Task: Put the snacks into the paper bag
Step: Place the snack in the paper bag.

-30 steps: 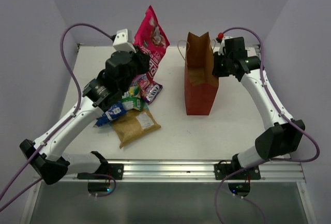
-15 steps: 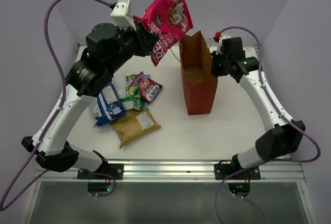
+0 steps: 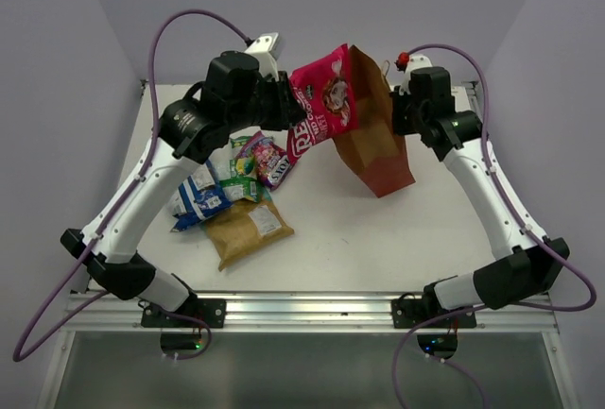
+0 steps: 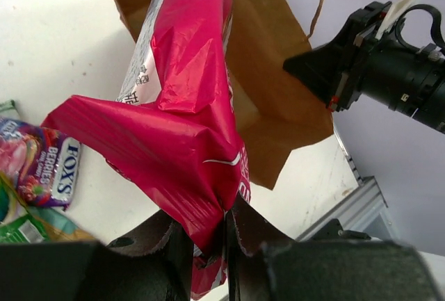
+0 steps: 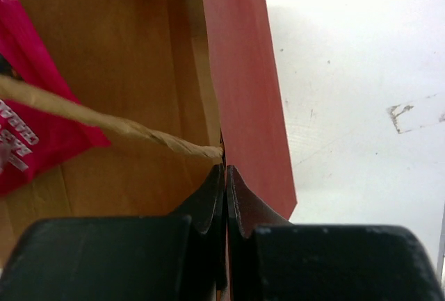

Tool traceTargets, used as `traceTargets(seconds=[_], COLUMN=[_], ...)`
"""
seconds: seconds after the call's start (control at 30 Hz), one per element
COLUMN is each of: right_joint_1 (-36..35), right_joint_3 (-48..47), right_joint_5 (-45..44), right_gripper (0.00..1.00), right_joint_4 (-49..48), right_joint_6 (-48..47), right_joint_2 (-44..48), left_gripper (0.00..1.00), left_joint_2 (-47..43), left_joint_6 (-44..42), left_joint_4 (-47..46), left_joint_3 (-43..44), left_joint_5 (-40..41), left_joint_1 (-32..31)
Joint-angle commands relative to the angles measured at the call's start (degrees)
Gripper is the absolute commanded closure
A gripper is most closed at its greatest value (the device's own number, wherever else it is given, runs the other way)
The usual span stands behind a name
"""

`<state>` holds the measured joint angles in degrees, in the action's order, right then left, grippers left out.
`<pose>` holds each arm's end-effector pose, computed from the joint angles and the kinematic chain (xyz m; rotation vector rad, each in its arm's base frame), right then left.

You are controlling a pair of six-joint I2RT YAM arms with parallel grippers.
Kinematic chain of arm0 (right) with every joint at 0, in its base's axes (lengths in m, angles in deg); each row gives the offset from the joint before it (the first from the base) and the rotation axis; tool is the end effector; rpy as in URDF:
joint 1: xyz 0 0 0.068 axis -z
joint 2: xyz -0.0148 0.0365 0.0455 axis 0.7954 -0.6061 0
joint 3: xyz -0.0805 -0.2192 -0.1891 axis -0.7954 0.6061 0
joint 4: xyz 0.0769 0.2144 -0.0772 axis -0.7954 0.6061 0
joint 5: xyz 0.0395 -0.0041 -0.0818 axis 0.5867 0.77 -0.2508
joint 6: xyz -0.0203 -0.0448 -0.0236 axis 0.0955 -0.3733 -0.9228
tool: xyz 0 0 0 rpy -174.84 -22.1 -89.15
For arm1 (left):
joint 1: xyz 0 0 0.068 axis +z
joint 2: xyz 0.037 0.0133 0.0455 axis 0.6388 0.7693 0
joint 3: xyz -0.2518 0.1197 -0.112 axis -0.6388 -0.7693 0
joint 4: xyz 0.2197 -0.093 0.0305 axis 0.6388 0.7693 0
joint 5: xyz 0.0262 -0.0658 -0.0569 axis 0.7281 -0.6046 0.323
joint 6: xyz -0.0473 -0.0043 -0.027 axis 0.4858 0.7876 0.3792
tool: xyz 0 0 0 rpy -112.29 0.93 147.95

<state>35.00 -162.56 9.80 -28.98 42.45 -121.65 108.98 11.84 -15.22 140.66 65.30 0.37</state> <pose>0.2697 0.0808 0.4239 -0.1525 2.1648 0.0845 0.2170 -0.1787 0.5059 0.1596 2.0815 -0.7955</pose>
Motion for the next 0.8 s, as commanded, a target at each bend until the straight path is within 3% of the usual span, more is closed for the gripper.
traceTargets(seconds=[0.0, 0.3, 0.43, 0.6, 0.77], right_joint_1=[-1.03, -4.72, -6.56, -8.5, -8.94], right_joint_3=[0.42, 3.85, 4.99, 6.84, 8.42], right_joint_5=[-3.72, -9.68, -13.38, -17.51, -18.23], right_gripper=[1.0, 1.0, 1.0, 1.0, 1.0], right_joint_4=[-5.19, -9.86, -11.52, -13.81, -15.3], right_joint_6=[-2.02, -3.87, -5.01, -7.47, -7.3], right_joint_2=[2.87, 4.02, 4.46, 5.34, 6.04], left_gripper=[1.0, 1.0, 1.0, 1.0, 1.0], left_joint_2=[-3.66, -6.65, -5.34, -0.5, -3.13], left_joint_6=[5.11, 17.77, 22.95, 24.27, 32.62], left_joint_4=[-2.39, -16.97, -16.9, -9.78, -21.27], left_joint_3=[-1.48, -19.23, -19.86, -12.04, -22.56], left_joint_5=[-3.65, -15.0, -15.35, -13.77, -13.77], left_joint_1=[0.57, 0.57, 0.57, 0.92, 1.01])
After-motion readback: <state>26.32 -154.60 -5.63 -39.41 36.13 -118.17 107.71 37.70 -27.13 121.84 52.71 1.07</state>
